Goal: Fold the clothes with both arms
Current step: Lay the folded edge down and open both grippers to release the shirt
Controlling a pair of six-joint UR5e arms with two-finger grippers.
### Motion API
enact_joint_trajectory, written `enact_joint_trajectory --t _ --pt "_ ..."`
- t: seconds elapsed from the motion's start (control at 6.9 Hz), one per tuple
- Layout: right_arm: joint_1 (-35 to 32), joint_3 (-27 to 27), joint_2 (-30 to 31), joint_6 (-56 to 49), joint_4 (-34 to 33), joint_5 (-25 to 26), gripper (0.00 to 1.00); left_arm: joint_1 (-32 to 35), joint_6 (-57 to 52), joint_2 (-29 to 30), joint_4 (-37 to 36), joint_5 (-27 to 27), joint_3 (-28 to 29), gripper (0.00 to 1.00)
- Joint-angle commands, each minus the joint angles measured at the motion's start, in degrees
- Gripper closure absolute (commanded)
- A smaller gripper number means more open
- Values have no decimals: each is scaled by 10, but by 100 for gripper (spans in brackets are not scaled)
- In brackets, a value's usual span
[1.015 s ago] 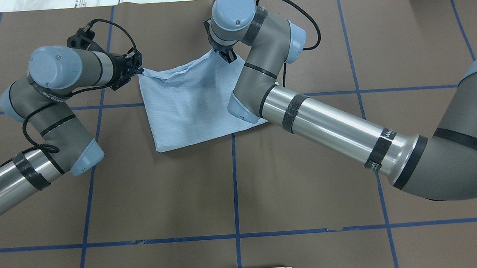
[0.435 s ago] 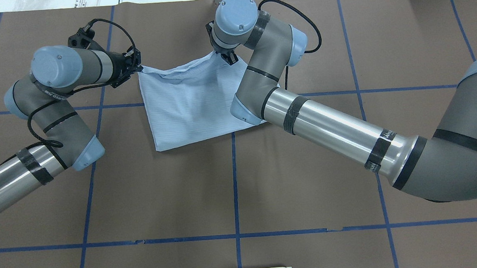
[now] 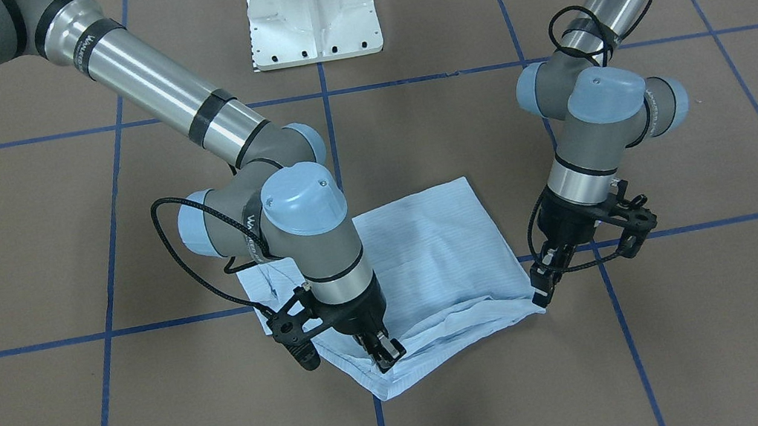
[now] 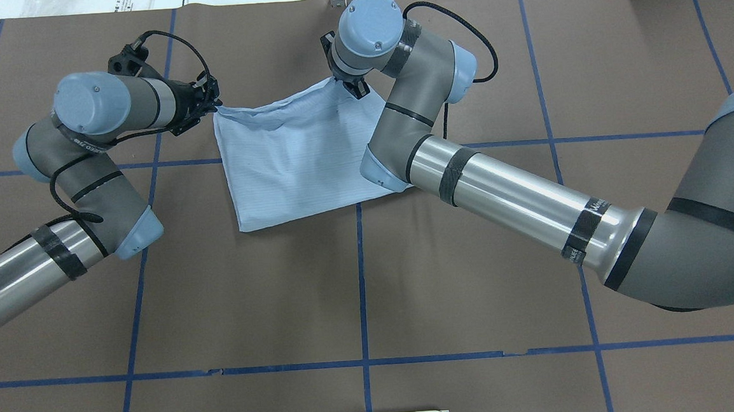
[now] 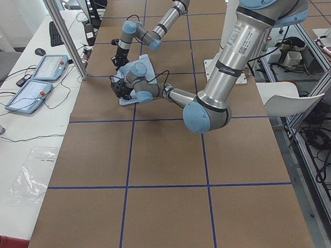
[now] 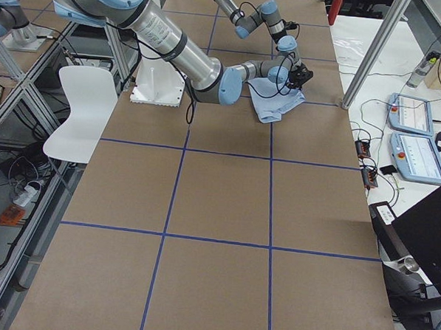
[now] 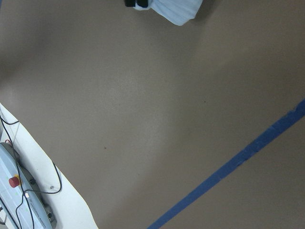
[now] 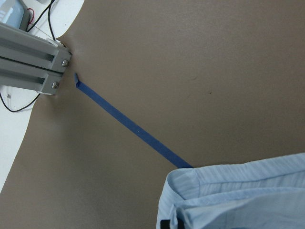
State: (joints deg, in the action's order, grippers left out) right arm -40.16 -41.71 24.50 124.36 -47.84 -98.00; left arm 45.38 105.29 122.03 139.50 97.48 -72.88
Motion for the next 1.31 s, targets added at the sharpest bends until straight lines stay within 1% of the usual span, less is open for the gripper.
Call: enact_joint_trajectory --t 0.0,0.15,0.29,0.44,0.58,0.73,0.87,1.02,1.16 --pt "-1 3 -1 0 5 3 93 4 -6 0 3 0 3 53" --pt "-3 3 -2 0 5 3 93 16 -7 -1 33 3 1 53" --pt "-9 3 -2 0 6 2 53 20 -7 -2 39 11 -2 53" --pt "-15 2 -2 -1 6 2 1 22 -8 -6 39 30 -11 53" --pt "-21 2 -2 -30 6 -1 0 26 -8 -19 36 32 -40 53" --pt "-40 1 -2 -55 5 -21 0 26 -8 -33 34 33 -61 53" --pt "-54 -2 1 -113 -1 -43 0 27 -10 -45 38 70 -71 53" --pt "-67 -11 18 -199 -2 -67 0 43 -66 -65 39 108 -96 53" --pt "-80 -107 103 -309 -35 -100 0 52 -158 -121 39 117 -138 53"
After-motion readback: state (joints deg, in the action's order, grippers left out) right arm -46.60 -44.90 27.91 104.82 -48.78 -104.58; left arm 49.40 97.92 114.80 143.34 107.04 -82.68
